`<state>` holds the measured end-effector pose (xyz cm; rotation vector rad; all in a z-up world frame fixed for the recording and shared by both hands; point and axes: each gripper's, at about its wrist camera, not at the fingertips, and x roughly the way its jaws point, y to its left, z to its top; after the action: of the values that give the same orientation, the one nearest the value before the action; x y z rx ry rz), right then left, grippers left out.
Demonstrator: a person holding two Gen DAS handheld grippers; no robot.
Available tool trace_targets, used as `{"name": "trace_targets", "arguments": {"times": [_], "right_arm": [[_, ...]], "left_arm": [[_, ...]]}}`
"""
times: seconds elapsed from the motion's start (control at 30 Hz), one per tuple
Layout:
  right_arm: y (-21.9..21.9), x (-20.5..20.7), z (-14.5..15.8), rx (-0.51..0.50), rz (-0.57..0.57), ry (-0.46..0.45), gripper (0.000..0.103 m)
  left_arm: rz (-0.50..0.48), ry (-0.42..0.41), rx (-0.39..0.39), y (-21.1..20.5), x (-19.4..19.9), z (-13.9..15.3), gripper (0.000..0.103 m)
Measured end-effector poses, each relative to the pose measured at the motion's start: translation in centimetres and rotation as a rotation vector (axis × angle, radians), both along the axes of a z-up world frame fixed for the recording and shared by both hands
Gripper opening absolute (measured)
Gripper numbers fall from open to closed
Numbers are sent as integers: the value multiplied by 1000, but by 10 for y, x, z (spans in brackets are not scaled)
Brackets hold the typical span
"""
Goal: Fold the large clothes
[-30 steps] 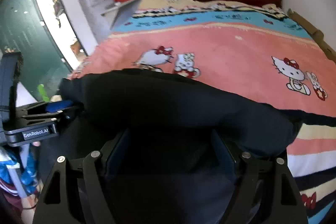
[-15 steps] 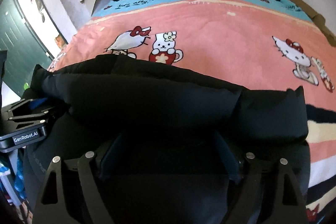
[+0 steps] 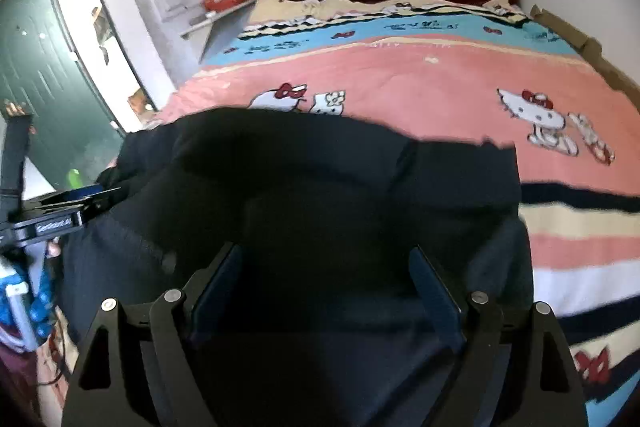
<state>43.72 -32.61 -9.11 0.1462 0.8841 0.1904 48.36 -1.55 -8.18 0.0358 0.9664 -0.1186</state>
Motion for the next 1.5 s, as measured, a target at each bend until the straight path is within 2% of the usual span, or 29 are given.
{"name": "trace_targets", "arguments": {"times": [0.17, 0.27, 0.4, 0.47, 0.6, 0.7, 0.83, 1.0, 1.5], "right_arm": [[-23, -14, -32, -32, -54, 38, 85], [-41, -18, -44, 4, -98, 58, 85], [-43, -25, -35, -46, -143, 70, 85], [-36, -30, -24, -65, -148, 45, 84], [-15, -47, -2, -19, -107, -43, 84], [6, -53, 5, 17, -70, -84, 84], [20, -46, -4, 15, -47, -80, 84], [5, -46, -29, 100, -89, -48, 89], [-32, -54, -41, 75, -187, -27, 89]], "left_arm": [[2, -34, -22, 12, -13, -15, 71], [8, -56, -13, 14, -21, -16, 71], [24, -126, 55, 9, -39, -5, 71], [26, -158, 65, 9, -49, 0, 71], [38, -188, 46, 14, -59, 4, 71], [31, -193, 59, 14, -60, -2, 71], [28, -203, 49, 17, -63, -11, 71], [21, -222, 49, 16, -65, -18, 71], [14, -224, 50, 16, -68, -25, 71]]}}
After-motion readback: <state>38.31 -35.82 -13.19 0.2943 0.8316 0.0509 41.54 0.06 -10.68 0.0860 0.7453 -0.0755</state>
